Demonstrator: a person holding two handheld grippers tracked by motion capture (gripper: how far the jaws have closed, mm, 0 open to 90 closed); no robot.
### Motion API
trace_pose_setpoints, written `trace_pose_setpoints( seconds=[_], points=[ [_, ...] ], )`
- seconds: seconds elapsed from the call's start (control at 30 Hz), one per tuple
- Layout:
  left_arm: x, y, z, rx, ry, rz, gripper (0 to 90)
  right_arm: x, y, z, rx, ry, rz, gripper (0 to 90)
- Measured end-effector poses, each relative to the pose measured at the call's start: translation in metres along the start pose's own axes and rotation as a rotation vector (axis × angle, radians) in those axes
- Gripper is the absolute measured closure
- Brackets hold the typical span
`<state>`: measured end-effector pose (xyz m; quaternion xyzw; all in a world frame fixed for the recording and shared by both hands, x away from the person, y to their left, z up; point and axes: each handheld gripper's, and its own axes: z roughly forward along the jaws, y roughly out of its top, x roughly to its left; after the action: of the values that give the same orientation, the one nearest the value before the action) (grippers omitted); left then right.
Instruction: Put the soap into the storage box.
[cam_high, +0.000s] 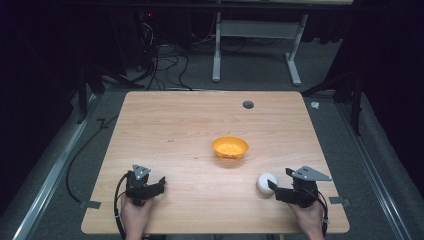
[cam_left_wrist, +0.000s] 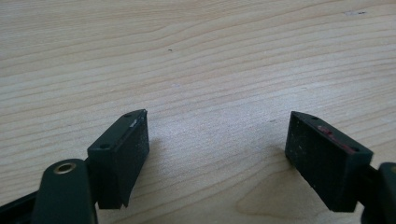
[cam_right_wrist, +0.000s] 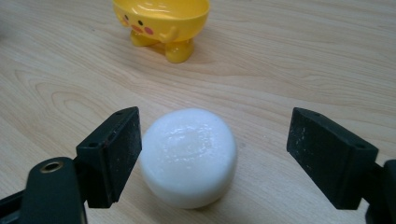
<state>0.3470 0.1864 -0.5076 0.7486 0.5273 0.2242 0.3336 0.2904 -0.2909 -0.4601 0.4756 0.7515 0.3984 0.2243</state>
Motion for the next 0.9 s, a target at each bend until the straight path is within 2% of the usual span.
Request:
trace_pose_setpoints(
  seconds=[0.37, 0.77, 0.83, 0.9],
  points=[
    [-0.001, 0.000, 0.000, -0.001, -0.002, 0.000, 21.3, 0.011, -0.005, 0.015, 0.062, 0.032, -0.030, 15.9],
    [-0.001, 0.000, 0.000, 0.001, -0.003, 0.003, 21.1, 0.017, -0.010, 0.033, 0.128, 0.016, -0.066, 15.7],
    [-0.001, 0.000, 0.000, 0.001, -0.003, 0.003, 21.1, 0.018, -0.011, 0.036, 0.140, 0.006, -0.085, 15.8],
    [0.000, 0.000, 0.000, 0.003, -0.003, 0.005, 21.1, 0.017, -0.011, 0.038, 0.151, 0.008, -0.080, 16.5]
  ],
)
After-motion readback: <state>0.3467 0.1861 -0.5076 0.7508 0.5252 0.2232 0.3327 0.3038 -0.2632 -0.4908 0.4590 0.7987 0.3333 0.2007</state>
